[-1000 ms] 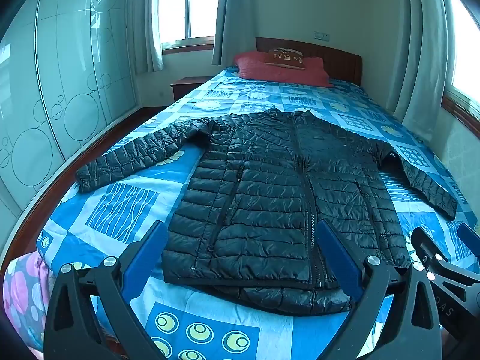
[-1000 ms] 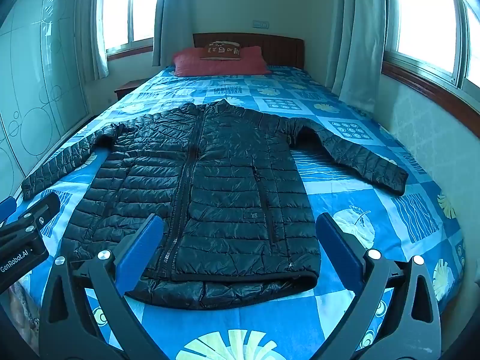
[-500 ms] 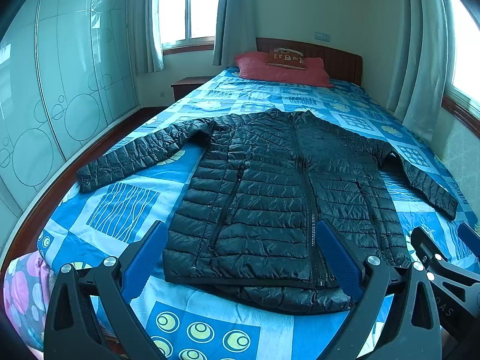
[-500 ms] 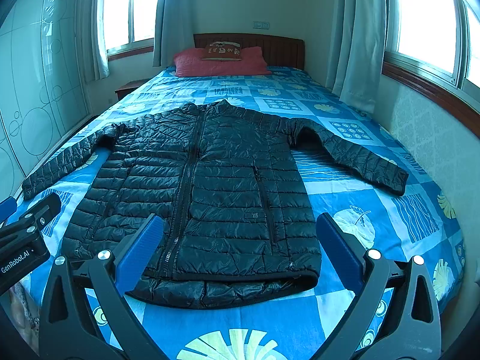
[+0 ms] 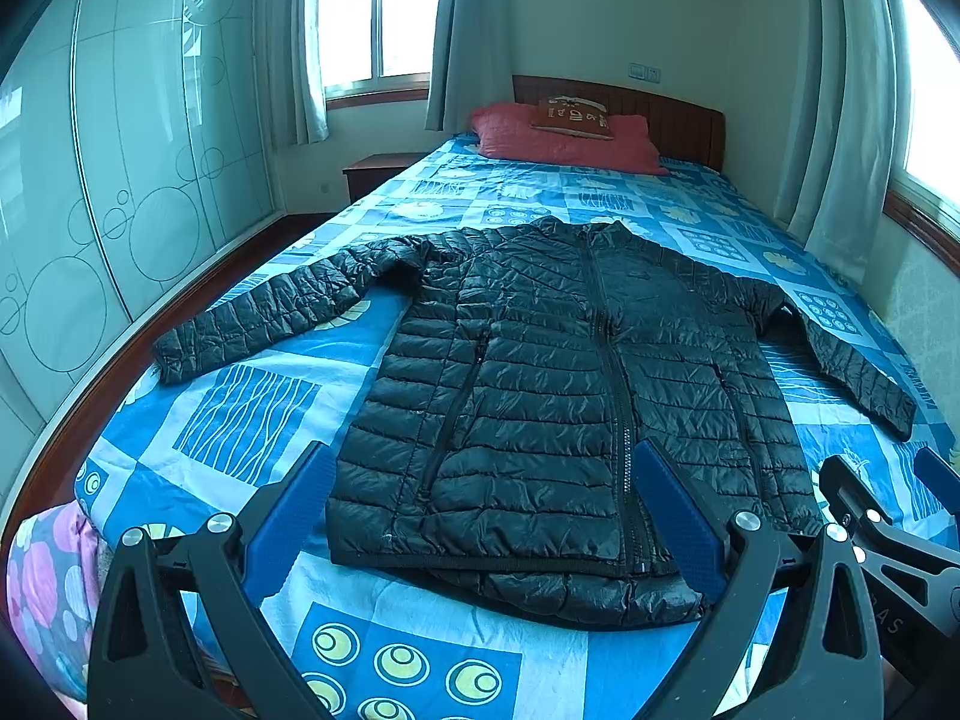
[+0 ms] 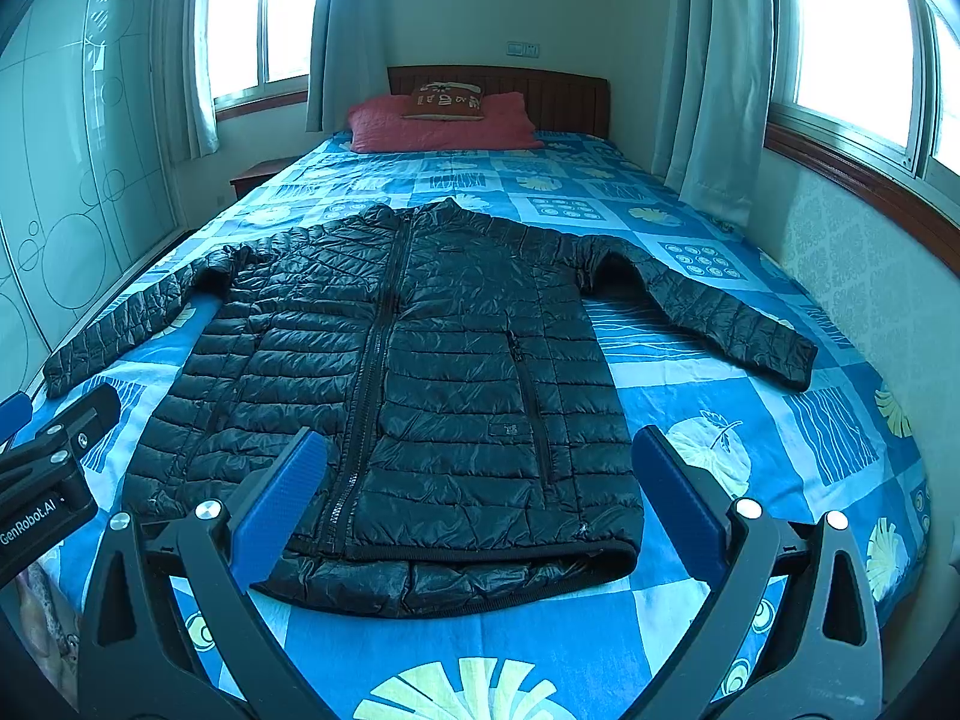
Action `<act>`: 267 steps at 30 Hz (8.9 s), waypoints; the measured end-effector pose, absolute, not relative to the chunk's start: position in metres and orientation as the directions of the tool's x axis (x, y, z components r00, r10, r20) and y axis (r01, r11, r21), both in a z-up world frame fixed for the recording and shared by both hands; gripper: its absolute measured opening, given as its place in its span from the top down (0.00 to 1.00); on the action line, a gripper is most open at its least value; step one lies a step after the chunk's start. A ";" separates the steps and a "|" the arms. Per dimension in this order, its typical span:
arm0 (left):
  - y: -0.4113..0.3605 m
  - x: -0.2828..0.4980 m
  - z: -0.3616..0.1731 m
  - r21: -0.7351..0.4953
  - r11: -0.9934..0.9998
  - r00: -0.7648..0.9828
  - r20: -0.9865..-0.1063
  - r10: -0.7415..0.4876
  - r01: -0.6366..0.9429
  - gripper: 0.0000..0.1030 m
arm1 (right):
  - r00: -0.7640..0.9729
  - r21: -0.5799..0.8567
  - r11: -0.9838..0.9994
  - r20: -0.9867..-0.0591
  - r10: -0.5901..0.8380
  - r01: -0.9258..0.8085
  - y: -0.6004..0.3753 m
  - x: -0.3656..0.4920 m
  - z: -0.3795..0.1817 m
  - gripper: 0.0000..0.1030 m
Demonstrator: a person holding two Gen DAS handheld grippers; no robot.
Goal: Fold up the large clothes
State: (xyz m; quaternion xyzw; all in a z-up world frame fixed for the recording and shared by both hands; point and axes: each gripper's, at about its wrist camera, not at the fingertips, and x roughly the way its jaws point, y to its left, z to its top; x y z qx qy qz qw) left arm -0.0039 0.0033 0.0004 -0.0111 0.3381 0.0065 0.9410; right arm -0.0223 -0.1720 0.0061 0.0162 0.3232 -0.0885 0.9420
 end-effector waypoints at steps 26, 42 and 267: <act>0.000 -0.001 0.001 -0.016 1.000 0.770 -0.638 0.002 -0.016 0.05 | 0.775 -0.027 0.984 -0.613 -0.155 0.176 -0.171 -0.021 0.005 0.02; 0.001 -0.001 0.000 -0.019 1.000 0.770 -0.638 -0.001 -0.015 0.05 | 0.775 -0.031 0.985 -0.613 -0.155 0.172 -0.167 -0.020 0.003 0.02; 0.403 0.166 -0.164 -0.666 0.436 0.795 -0.527 0.299 -0.605 0.30 | 0.680 0.015 0.982 -0.723 -0.120 0.190 -0.305 0.429 -0.160 0.38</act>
